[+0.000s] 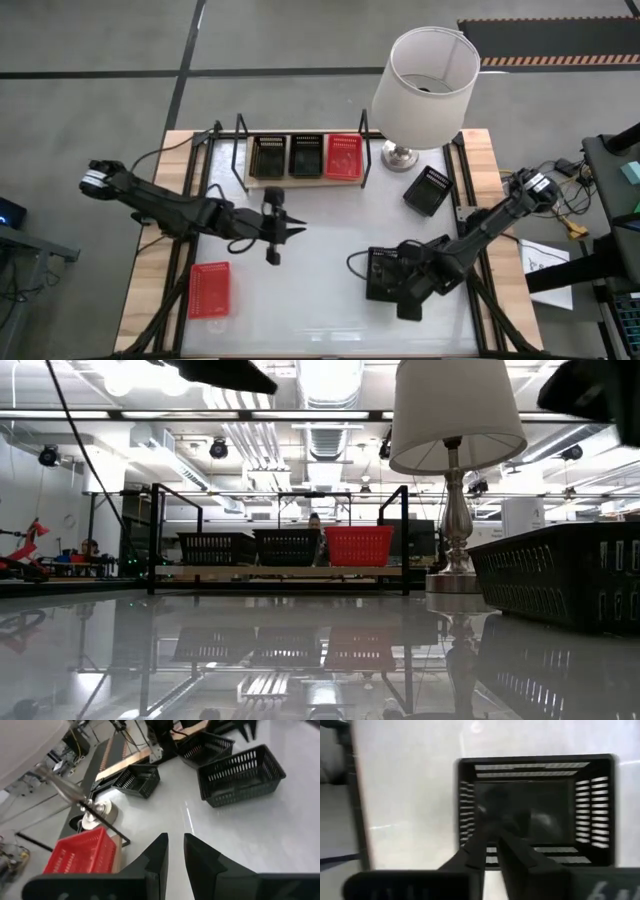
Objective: Stack baskets on shelf by color
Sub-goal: Stack the black bin on the right black bin on the shelf, then stack the red bin on the red bin on the shelf
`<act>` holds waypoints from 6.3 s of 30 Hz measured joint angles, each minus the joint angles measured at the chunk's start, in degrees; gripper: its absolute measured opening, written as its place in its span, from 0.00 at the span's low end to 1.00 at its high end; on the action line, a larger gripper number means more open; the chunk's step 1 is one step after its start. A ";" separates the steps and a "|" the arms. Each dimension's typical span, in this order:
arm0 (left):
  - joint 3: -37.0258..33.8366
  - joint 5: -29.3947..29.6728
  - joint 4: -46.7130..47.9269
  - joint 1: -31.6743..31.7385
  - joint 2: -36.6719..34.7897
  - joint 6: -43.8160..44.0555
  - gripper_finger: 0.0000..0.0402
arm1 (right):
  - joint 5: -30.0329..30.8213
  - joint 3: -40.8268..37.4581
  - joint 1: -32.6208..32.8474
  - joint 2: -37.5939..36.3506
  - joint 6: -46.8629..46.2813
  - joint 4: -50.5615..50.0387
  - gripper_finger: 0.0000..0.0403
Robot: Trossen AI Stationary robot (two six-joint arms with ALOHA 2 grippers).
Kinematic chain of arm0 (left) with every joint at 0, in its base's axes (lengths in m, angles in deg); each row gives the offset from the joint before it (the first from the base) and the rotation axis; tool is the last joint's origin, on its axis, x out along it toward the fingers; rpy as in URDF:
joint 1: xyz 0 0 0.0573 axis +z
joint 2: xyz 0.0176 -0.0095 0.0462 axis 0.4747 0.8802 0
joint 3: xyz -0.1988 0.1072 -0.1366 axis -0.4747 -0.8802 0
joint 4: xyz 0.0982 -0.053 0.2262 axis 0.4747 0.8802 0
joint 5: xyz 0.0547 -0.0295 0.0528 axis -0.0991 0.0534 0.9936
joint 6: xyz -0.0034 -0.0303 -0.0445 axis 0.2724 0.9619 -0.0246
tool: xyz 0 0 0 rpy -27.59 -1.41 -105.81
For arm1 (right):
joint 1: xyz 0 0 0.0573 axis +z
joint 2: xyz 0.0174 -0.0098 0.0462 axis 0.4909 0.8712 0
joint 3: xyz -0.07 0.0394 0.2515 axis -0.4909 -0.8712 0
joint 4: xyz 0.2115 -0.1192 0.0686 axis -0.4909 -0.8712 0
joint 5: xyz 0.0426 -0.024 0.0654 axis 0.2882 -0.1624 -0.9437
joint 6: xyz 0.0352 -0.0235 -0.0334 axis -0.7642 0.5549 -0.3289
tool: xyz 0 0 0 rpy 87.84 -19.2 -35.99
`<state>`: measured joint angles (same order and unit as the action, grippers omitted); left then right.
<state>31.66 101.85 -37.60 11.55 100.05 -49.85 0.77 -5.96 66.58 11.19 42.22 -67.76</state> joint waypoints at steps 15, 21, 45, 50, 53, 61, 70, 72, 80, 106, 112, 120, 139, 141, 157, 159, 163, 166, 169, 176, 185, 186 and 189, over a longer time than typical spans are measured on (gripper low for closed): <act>-10.78 -0.02 -10.88 -3.13 -12.76 0.49 0.11 | -1.01 8.90 3.11 15.36 -0.07 -3.11 0.46; -10.76 -0.05 -11.71 -3.81 -14.31 0.12 0.11 | -0.51 8.38 3.10 18.20 -0.43 -3.33 0.45; -16.19 7.43 -19.65 -4.23 -27.79 -8.57 0.11 | 9.52 19.04 -2.00 20.36 15.85 -3.09 0.02; -18.92 7.42 -22.57 -4.23 -29.71 -8.51 0.11 | 13.49 24.40 -8.14 20.36 27.29 -3.20 0.02; -18.97 7.39 -22.59 -4.23 -29.87 -8.52 0.11 | 14.51 26.93 -12.32 20.36 34.35 -3.03 0.02; -18.97 7.36 -22.72 -4.23 -30.23 -10.97 0.11 | 17.16 33.13 -24.24 20.41 46.60 -2.71 0.02; -18.91 7.43 -23.45 -4.23 -31.73 -16.04 0.11 | 14.48 36.02 -36.73 20.51 56.04 4.09 0.02; -18.91 7.43 -23.46 -4.21 -32.17 -16.42 0.11 | 10.63 35.71 -39.13 20.51 56.97 7.51 0.02; -18.91 7.49 -23.35 -4.21 -32.92 -16.54 0.11 | 6.07 35.52 -44.61 23.58 59.66 13.77 0.02; -18.93 7.56 -23.37 -4.21 -32.18 -17.43 0.11 | 6.55 35.50 -49.23 29.08 61.71 13.84 0.02; -18.93 7.56 -23.37 -4.21 -32.18 -17.43 0.11 | 6.55 35.50 -49.30 29.08 62.13 13.95 0.07; -18.95 7.56 -23.37 -4.21 -32.16 -17.43 0.11 | 6.53 35.50 -49.34 29.08 61.41 14.94 0.21; -18.97 7.56 -22.89 -4.18 -31.16 -17.43 0.11 | 5.94 33.25 -40.90 22.09 59.97 4.21 0.12; -18.97 7.56 -22.89 -4.18 -30.83 -17.43 0.11 | 5.90 30.92 -39.16 20.61 59.57 4.22 0.08; -18.26 7.56 -26.70 -4.19 -27.04 -17.50 0.11 | 5.96 -2.10 -27.73 3.55 52.45 34.64 0.02; -18.03 7.54 -27.18 -4.18 -26.39 -17.50 0.11 | 5.94 -7.42 -26.95 1.52 52.99 41.73 0.02; -17.45 7.56 -28.79 -4.18 -24.67 -17.50 0.11 | 5.95 -17.40 -26.41 -2.64 53.05 56.25 0.02; -17.03 7.54 -29.84 -4.18 -22.98 -17.50 0.11 | 4.48 -24.66 -26.41 -4.60 53.60 66.76 0.02; -16.78 7.54 -31.15 -4.18 -21.25 -17.50 0.11 | 3.97 -30.63 -26.41 -5.94 55.35 76.42 0.02; -17.00 7.56 -32.11 -4.19 -17.36 -13.61 0.11 | 3.96 -37.91 -26.43 -10.72 57.32 85.50 0.02; -17.25 5.66 -29.23 -4.57 -7.85 16.39 0.11 | 3.95 -41.59 -26.43 -16.47 59.22 85.05 0.02; -16.95 4.50 -26.04 -4.93 -6.77 19.86 0.11 | 3.92 -41.83 -26.43 -16.91 59.46 85.06 0.02; -14.54 2.14 -15.38 -6.69 -3.75 30.60 0.11 | 3.47 -42.97 -26.43 -18.00 60.01 84.81 0.02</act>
<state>17.11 103.98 -52.98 4.86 96.30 -19.26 4.24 -48.93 40.14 -6.81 102.22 17.04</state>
